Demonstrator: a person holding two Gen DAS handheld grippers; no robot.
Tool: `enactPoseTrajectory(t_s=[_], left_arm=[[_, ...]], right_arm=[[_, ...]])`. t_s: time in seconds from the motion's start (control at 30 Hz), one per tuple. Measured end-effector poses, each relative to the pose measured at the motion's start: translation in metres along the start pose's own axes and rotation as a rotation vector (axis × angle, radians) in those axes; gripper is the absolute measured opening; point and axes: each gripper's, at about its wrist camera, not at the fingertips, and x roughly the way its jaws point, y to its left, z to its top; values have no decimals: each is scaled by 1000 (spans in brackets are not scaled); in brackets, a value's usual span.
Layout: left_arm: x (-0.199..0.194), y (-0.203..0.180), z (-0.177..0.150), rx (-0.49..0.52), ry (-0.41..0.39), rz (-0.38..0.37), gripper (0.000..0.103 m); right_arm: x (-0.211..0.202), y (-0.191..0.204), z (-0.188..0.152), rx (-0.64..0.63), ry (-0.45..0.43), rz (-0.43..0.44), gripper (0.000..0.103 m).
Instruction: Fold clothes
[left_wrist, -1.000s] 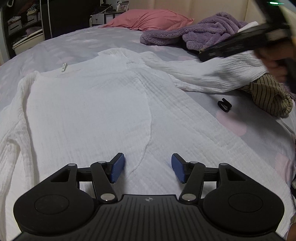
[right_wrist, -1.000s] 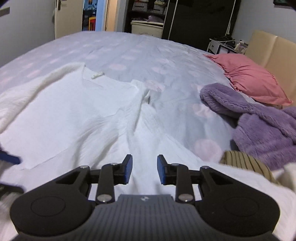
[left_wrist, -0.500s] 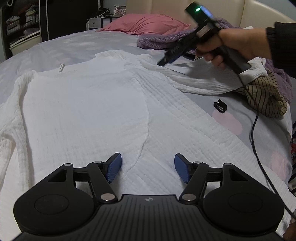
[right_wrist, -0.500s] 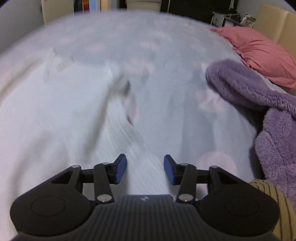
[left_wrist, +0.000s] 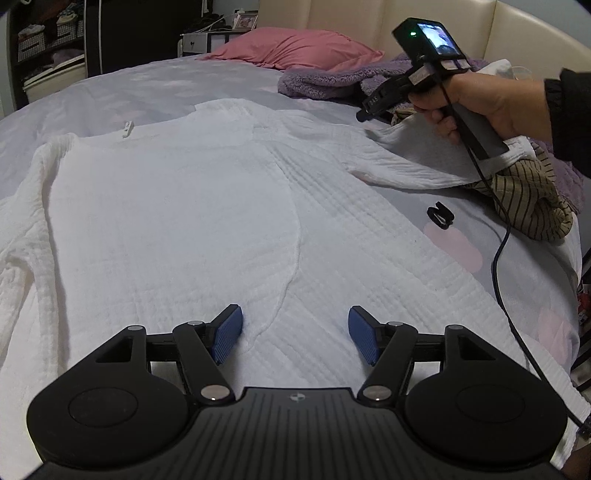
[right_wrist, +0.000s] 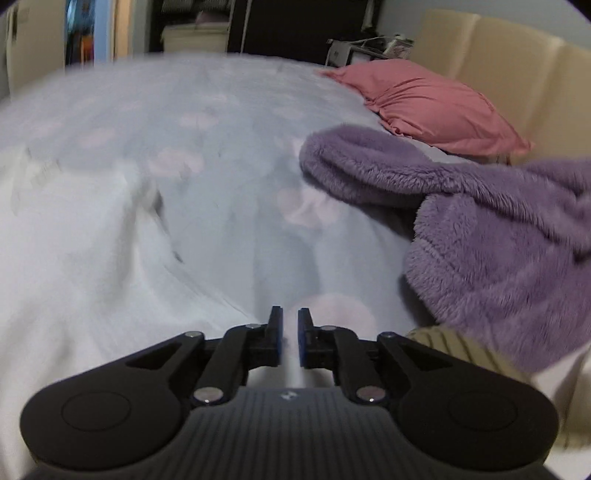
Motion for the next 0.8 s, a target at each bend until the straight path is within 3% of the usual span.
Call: enactPoseTrajectory(t_s=[0.13,0.27,0.37,0.47,0.6,0.73,0.8], left_arm=[[-4,2,1,-9,-1,-6,62],[-8,4,0,-5,4,-3,62],[-15,5,-1,-22,7,-2,61],[-31,-5,-3,6,3,-7,61],[-61,-31,-10,114,5,-12,61],[-94,-71,-34,253,26,-68,61],[-110,-94,-52,343,29,-60,61]], right_arm=[[-59,-3,-16,94,-41,203,15],[-130,2,-50,116,-55,427,36],[-175,7,-90,119,-25,528,41],[-191,22,-131,101,78,592,42],[-207,53,-172,-82,165,577,42],[-226,58,-160,-178,181,595,42],[-245,55,-142,-214,165,601,42]])
